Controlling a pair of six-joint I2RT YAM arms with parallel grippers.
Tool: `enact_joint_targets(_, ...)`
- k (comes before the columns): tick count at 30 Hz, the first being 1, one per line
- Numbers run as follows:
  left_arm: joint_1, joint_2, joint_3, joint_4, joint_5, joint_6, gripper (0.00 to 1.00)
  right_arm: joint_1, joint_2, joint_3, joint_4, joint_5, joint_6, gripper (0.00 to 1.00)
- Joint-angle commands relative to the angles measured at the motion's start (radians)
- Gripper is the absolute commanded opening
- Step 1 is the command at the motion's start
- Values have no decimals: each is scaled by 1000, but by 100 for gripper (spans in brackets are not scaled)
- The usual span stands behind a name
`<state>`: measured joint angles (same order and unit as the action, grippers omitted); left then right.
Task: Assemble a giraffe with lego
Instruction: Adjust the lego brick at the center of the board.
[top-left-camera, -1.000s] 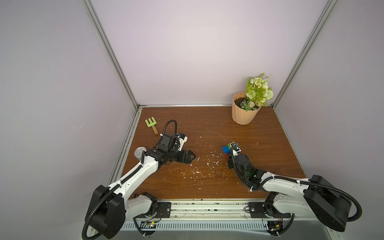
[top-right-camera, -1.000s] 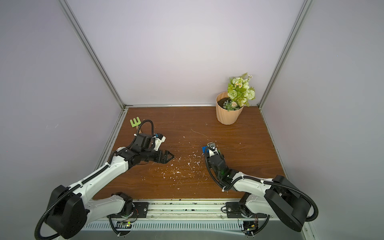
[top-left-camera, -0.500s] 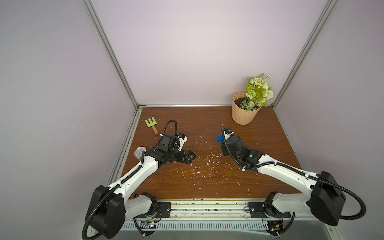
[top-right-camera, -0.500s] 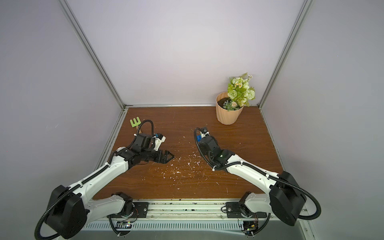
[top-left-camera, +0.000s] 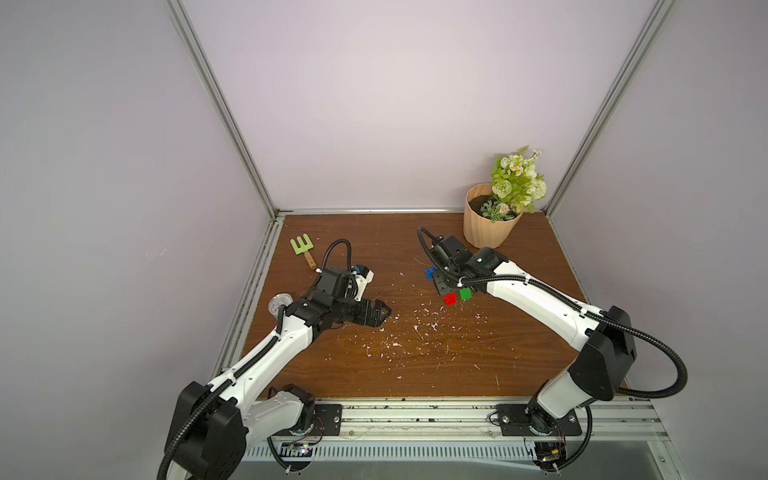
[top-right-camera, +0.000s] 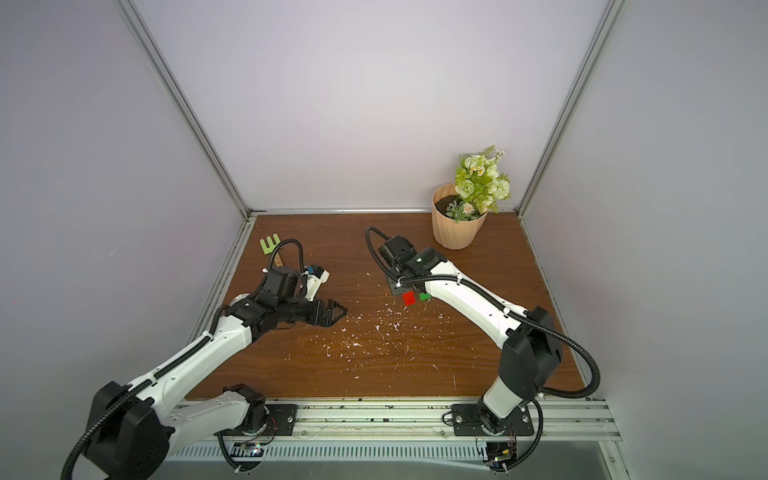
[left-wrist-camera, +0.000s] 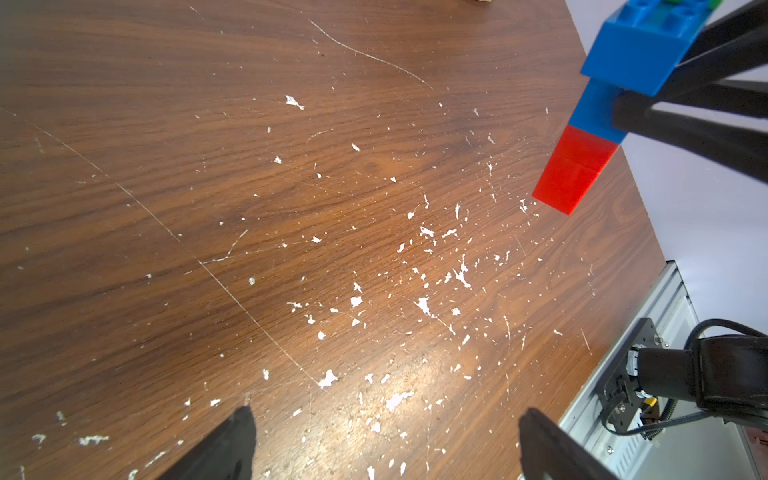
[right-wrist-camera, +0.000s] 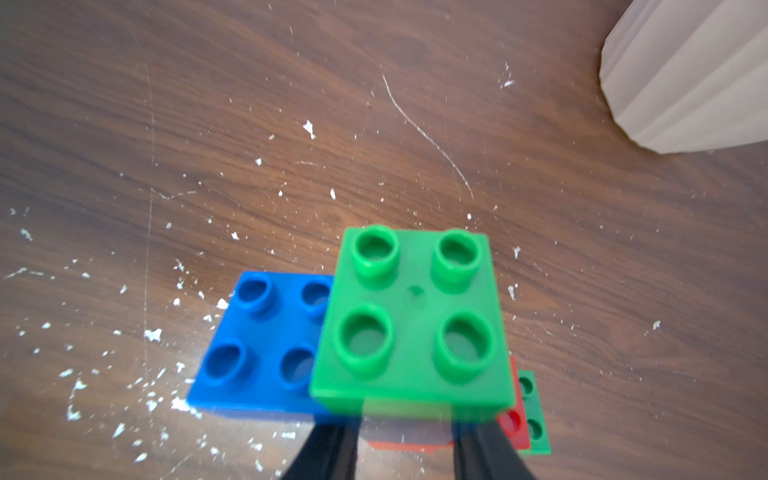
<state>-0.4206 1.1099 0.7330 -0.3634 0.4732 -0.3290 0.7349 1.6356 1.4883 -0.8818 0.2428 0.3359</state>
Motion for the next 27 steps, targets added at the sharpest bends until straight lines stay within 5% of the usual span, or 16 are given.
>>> enact_joint_targets(1,-10,-19,4,-18,23,-1,100,-21,51,121,-221,-65,7,18)
enact_joint_targets(14,-10,-43,0,-14,49,-1,100,-85,235,316,-466,-256,-5,16)
enact_joint_targets(27,-11,-39,0,-5,73,-1,99,-112,261,159,-468,-422,35,15)
